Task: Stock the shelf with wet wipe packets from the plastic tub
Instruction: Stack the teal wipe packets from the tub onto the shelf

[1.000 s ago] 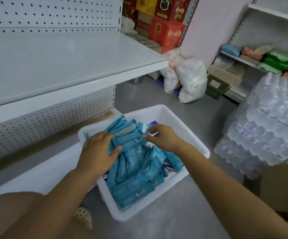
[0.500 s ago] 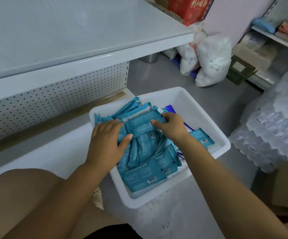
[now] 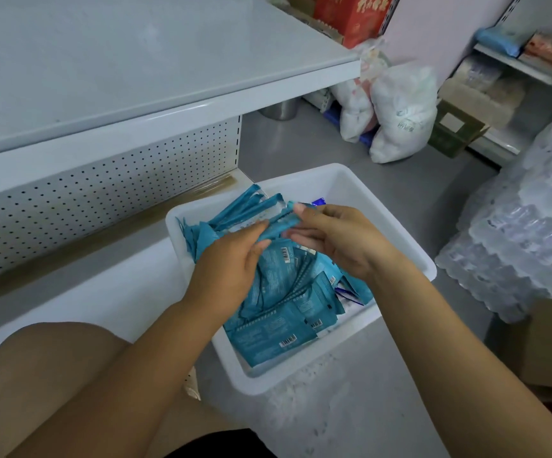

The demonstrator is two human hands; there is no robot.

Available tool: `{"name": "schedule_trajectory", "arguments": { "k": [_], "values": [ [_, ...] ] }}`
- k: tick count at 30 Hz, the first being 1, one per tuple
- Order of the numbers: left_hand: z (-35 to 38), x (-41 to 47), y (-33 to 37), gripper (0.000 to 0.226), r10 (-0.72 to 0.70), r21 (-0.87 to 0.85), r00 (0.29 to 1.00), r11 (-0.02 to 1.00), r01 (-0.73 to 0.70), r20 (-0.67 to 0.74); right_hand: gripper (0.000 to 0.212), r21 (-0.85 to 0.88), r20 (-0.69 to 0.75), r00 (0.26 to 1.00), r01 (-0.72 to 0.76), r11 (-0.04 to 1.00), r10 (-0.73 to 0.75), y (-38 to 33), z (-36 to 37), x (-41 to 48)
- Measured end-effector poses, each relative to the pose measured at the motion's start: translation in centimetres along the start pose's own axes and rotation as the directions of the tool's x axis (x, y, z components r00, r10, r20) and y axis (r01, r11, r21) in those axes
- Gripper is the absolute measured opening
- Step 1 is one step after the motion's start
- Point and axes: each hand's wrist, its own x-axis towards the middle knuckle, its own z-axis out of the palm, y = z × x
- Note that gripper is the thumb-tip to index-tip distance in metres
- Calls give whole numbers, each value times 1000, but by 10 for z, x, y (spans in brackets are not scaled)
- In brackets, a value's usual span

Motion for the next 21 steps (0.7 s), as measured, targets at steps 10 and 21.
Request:
{"name": "schedule_trajectory", "arguments": {
  "k": [10,21],
  "values": [
    [-16,-5,-1,28,-539,-418,838,744,521,87,36,-744,-174,982,-83,663,-73,39,-7,22],
    [-37,-14,-7,21,-609,-512,789,656,555,74,66,-684,-226,974,-157,713,-1,50,11,39]
  ]
}}
